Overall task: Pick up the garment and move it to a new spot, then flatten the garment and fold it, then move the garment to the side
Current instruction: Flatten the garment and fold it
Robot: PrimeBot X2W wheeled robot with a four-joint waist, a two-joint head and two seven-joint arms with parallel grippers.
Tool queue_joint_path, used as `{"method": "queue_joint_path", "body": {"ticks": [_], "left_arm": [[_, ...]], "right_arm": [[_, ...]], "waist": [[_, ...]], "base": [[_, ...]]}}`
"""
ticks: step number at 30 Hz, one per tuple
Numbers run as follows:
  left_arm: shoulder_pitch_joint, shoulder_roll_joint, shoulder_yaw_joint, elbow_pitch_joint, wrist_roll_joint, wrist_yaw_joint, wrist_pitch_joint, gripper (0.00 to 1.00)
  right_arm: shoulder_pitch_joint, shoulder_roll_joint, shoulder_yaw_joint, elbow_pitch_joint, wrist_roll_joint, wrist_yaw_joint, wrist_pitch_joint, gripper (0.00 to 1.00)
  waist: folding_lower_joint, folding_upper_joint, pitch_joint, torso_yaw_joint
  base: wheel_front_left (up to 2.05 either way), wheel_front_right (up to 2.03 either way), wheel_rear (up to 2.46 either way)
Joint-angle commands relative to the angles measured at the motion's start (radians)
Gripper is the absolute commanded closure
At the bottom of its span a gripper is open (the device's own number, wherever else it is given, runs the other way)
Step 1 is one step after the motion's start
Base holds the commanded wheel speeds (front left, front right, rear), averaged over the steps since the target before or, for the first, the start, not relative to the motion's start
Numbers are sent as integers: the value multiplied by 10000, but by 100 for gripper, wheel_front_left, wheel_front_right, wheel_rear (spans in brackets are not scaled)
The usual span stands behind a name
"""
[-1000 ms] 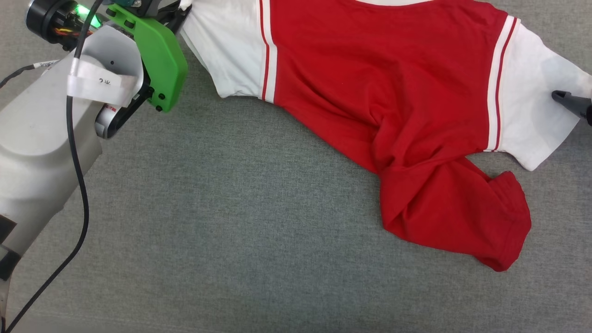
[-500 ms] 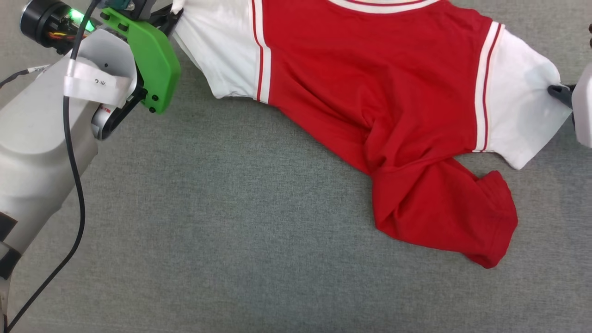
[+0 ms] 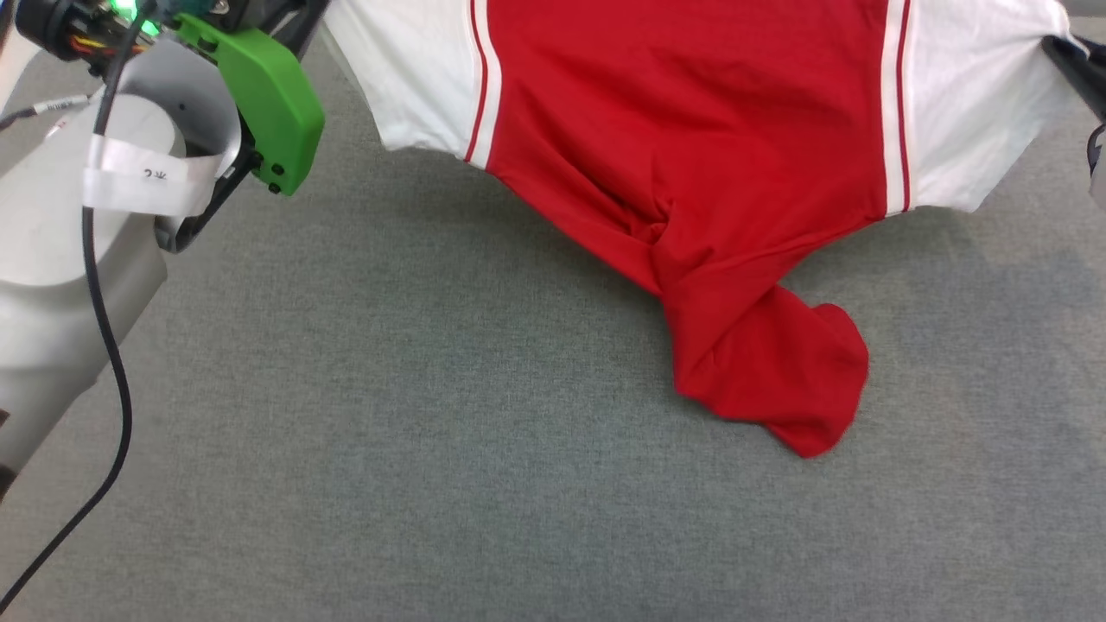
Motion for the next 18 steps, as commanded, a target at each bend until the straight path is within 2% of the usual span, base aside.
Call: {"method": "queue_joint_path", "body": {"ticks": [1,7,11,18], "left_arm": [[-284,101,128,-157,131,149,-202,100],[-815,233,377,-817,458,521,-665,100],[-1254,169,556,-1066,581,701,-823,100],[-2200,-20,805,-1022,649,711,-727,100]], "right_arm": [[-266,-27,-107,24,-96,-6,-308,100],[-673,-112,-480,54,-353,-6,-1216,100],[-959,-53,-661,29,-517,-6,-1454,100],[-1706,173,-967,-43,-874,-6,-1513,100]], "waist": [[0,-1,-836,-250],[0,-1,-1571,-385],[0,-1,-1861,-447],[0,-1,-1926,-574]], "base": [[0,0,0],[0,0,0],[0,0,0],[0,0,0]]}}
